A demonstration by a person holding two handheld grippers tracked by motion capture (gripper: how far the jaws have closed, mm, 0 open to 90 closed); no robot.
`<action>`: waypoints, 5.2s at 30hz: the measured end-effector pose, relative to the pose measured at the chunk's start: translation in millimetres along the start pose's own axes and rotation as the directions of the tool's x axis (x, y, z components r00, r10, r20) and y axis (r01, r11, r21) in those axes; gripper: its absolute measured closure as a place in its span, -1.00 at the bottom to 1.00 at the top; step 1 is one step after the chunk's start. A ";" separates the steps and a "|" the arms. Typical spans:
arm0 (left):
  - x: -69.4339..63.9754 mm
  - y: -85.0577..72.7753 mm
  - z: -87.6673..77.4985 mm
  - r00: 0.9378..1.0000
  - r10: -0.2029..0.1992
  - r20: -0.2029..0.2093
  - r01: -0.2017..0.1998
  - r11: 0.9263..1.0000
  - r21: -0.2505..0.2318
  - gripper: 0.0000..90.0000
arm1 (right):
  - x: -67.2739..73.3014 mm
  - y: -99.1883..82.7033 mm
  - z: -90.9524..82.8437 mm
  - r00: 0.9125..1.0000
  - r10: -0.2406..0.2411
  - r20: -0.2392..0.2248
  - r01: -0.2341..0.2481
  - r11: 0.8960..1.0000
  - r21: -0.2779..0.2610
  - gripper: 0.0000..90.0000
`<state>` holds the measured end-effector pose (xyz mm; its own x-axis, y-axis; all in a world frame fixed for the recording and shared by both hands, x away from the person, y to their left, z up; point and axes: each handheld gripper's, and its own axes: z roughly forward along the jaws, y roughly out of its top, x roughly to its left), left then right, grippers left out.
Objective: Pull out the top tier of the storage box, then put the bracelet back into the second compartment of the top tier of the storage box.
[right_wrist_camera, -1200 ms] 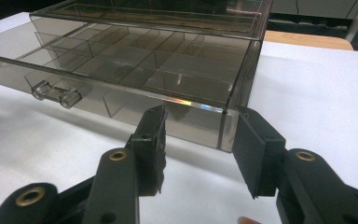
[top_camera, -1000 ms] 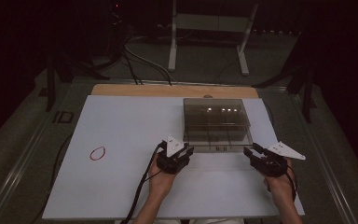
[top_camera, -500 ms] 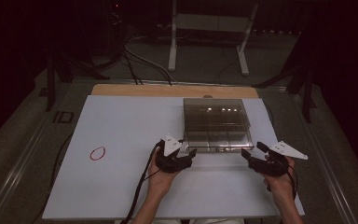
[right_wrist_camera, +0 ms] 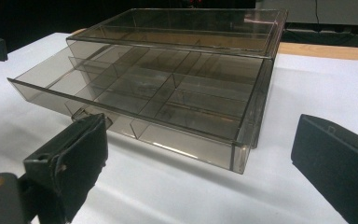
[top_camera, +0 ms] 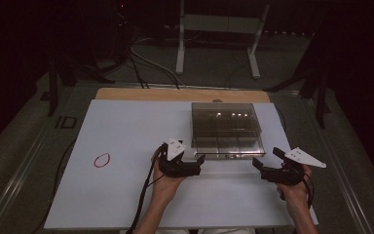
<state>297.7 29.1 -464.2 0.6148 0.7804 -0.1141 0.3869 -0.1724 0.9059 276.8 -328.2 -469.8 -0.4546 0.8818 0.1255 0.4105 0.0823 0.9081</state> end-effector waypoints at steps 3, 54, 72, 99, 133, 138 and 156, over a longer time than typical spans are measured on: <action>1.6 0.7 -1.2 1.000 -0.001 0.007 0.001 1.000 0.000 -0.91 | 0.5 0.3 -0.7 1.000 -0.003 -0.002 0.003 1.000 -0.002 -0.92; 49.1 13.3 -41.2 0.999 0.013 -0.030 -0.014 0.999 -0.036 -0.91 | 11.1 -7.3 -8.0 1.000 0.000 -0.008 0.000 0.999 -0.035 -0.91; 71.7 11.8 -62.3 0.998 0.018 -0.064 -0.021 0.999 -0.041 -0.91 | 8.2 -8.3 -12.4 1.000 0.006 0.001 -0.005 0.999 -0.050 -0.90; 100.1 6.7 -87.7 0.992 -0.003 -0.128 -0.002 0.999 -0.040 -0.91 | 5.0 -9.1 -15.2 1.000 0.014 0.004 -0.013 0.998 -0.055 -0.89; 154.2 -12.0 -126.2 0.974 -0.076 -0.215 0.091 0.994 0.060 -0.91 | 3.8 -10.3 -15.1 1.000 0.026 0.007 -0.025 0.998 -0.057 -0.89; 162.3 -15.3 -128.3 0.965 -0.064 -0.253 0.092 0.991 0.098 -0.91 | 2.6 -10.3 -15.9 1.000 0.027 0.011 -0.026 0.998 -0.059 -0.89; 187.8 -35.2 -135.3 0.932 -0.083 -0.352 0.144 0.978 0.151 -0.91 | 0.1 -9.0 -20.2 0.999 0.027 0.024 -0.025 0.997 -0.074 -0.89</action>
<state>306.5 263.0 -462.3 0.2993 0.9534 -0.0379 0.5703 -0.1469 0.8082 257.1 -338.2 -469.8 -0.4239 0.8947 0.1406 0.3620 0.0251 0.9319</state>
